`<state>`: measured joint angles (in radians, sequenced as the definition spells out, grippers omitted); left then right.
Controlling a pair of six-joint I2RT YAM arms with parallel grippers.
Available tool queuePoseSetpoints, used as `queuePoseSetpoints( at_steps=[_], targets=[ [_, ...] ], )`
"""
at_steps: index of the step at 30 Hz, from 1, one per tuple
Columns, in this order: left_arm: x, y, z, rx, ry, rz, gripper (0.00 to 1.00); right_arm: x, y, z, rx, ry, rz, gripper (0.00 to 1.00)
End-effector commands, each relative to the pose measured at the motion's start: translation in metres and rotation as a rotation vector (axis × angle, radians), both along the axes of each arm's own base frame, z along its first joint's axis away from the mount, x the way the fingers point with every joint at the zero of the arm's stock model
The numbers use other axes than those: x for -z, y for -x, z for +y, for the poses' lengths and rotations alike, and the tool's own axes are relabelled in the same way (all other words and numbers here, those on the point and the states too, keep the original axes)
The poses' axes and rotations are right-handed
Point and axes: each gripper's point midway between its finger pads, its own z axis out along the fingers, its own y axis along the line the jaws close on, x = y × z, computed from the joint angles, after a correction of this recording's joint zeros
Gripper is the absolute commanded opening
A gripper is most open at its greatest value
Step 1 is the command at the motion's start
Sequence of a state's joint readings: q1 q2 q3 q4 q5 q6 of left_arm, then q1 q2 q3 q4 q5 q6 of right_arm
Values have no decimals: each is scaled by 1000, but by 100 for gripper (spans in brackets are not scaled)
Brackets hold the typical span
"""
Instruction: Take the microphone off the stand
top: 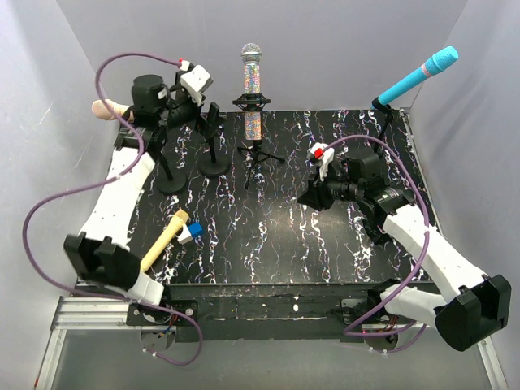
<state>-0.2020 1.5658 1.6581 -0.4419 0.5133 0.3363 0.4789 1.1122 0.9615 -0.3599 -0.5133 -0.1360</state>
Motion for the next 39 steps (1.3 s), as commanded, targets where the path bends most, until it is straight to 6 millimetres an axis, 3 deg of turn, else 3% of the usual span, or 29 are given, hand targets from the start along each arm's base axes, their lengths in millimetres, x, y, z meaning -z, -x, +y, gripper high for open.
queuePoseSetpoints(
  at_steps=[1, 9, 17, 23, 31, 36, 39],
  targets=[
    [-51, 45, -20, 230, -45, -238, 81, -19, -2, 5, -22, -29, -23, 34],
    [-54, 24, -36, 294, -241, -429, 67, -19, -3, 7, -17, -40, -8, 34],
    [-48, 7, -66, 343, -276, -476, 55, -10, 3, 1, -1, -32, -5, 34],
    [-49, 13, -82, 338, -294, -531, 50, -1, 8, -4, 7, -20, -3, 34],
    [-59, 20, -77, 314, -326, -566, 43, 4, 9, -4, 8, -23, 5, 35],
    [-69, 21, -74, 289, -303, -543, 31, 6, 7, -3, 4, -21, 8, 35],
    [-73, 30, -77, 301, -265, -515, 17, 6, 6, -2, 6, -19, 12, 35]
  ],
)
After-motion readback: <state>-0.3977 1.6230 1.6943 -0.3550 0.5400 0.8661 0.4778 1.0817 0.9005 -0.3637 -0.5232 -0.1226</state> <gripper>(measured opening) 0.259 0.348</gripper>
